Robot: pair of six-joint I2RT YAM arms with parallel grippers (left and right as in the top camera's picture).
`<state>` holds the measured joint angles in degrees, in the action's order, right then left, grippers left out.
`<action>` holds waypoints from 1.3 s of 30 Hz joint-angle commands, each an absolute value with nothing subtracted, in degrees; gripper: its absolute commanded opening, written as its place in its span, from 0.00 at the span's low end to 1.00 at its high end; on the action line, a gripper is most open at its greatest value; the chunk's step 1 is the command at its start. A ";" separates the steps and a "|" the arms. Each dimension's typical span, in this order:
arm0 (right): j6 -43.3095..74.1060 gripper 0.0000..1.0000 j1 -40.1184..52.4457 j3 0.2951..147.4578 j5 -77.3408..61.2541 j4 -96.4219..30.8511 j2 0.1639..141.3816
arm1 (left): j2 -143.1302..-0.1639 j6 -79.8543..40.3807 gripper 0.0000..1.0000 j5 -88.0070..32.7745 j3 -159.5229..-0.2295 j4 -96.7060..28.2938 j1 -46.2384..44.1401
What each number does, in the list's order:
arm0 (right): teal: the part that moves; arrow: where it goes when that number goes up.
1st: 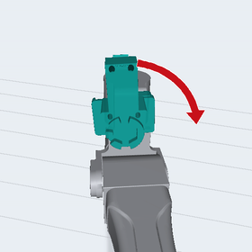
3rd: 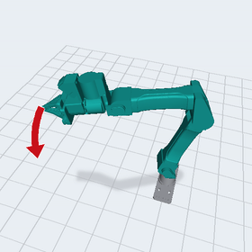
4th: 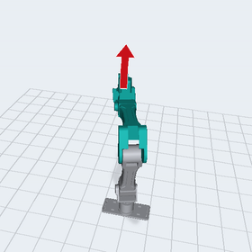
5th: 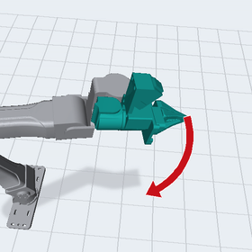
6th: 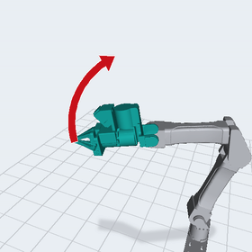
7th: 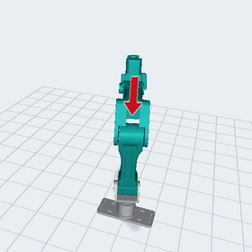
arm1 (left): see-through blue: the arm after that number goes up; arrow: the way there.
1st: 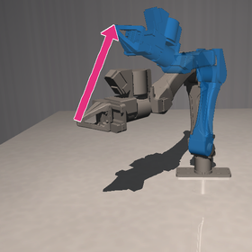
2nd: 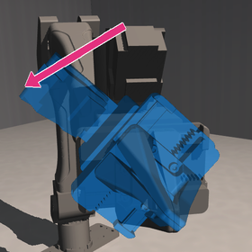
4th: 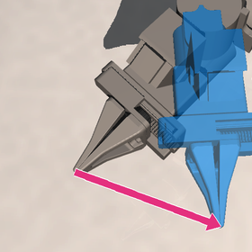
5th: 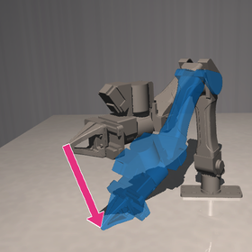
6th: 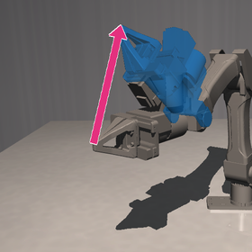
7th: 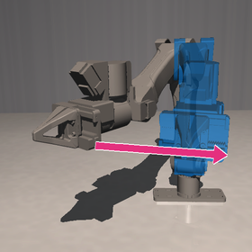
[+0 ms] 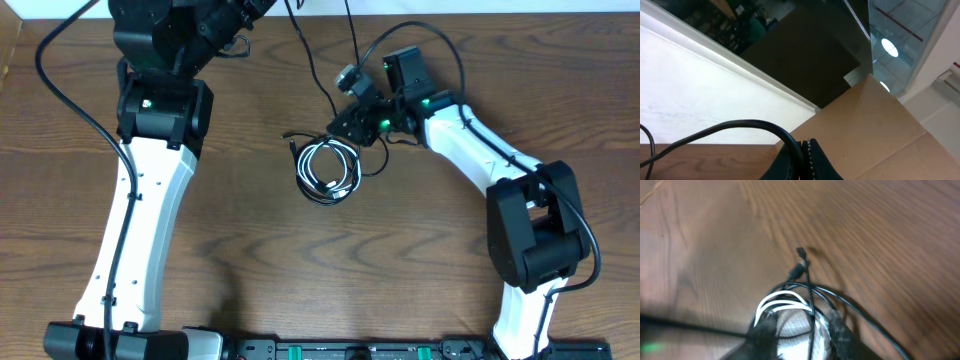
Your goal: Untangle cables
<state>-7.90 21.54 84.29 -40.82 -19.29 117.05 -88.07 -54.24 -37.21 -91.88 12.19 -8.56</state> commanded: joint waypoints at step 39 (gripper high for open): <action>0.95 0.01 22.81 84.12 -37.82 -16.51 115.85 | -86.78 -53.84 0.07 -38.15 -92.97 9.19 -7.03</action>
<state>-3.44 23.75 84.20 -38.06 -16.67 117.16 -88.07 -54.19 -37.39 -91.88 8.91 -7.22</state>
